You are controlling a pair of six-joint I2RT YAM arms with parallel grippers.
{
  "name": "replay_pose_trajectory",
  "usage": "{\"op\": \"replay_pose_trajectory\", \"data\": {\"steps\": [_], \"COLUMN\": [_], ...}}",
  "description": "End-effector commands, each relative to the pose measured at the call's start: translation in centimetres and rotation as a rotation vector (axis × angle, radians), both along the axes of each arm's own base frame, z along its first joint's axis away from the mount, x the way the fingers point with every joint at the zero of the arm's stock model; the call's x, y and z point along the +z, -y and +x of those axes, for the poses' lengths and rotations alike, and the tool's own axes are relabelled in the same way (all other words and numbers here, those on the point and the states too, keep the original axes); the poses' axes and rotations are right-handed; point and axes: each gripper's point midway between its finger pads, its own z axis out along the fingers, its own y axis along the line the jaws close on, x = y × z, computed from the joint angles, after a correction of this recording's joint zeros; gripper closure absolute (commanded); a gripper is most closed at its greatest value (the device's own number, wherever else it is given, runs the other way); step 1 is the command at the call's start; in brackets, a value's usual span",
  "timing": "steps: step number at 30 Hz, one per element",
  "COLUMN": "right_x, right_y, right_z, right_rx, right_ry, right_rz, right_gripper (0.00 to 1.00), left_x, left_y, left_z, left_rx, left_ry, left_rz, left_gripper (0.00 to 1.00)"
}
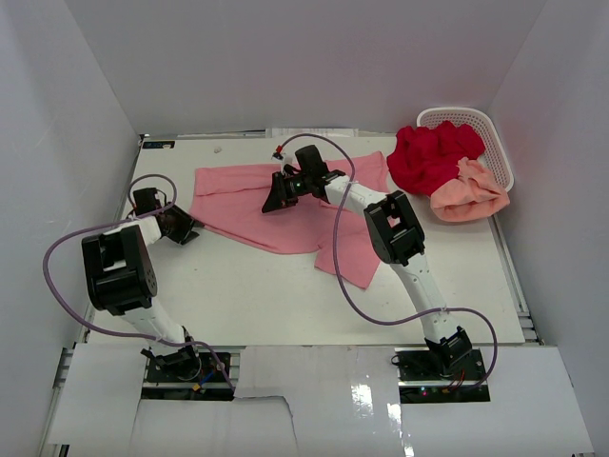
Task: Fold and stack the t-shirts
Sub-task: Grap the side of the flattened tshirt closest away from the robot with both arms
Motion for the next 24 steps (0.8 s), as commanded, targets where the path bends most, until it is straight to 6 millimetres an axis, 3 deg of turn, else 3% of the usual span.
{"op": "replay_pose_trajectory", "data": {"steps": [1, 15, 17, 20, 24], "right_x": [-0.3, -4.7, -5.0, -5.1, -4.9], "right_y": [-0.2, 1.3, 1.4, 1.5, 1.5], "right_z": [0.3, 0.1, 0.0, -0.1, -0.1], "right_rx": [-0.006, -0.076, -0.078, -0.078, -0.077], "right_ry": [0.015, -0.059, -0.065, -0.067, -0.065], "right_rz": [0.013, -0.121, -0.131, -0.133, -0.132], "right_gripper": [0.92, 0.92, 0.92, 0.92, 0.92], "left_x": [0.4, 0.0, -0.1, -0.4, -1.0], "left_y": [-0.9, -1.3, -1.4, -1.3, -1.3], "left_z": [1.0, 1.6, 1.5, 1.4, 1.3], "left_rx": [0.035, 0.053, 0.053, 0.054, 0.053], "left_ry": [0.023, 0.015, 0.012, 0.0, -0.018], "left_rz": [0.023, 0.028, 0.03, 0.026, 0.02], "left_gripper": [0.53, 0.55, 0.58, 0.69, 0.71]}}
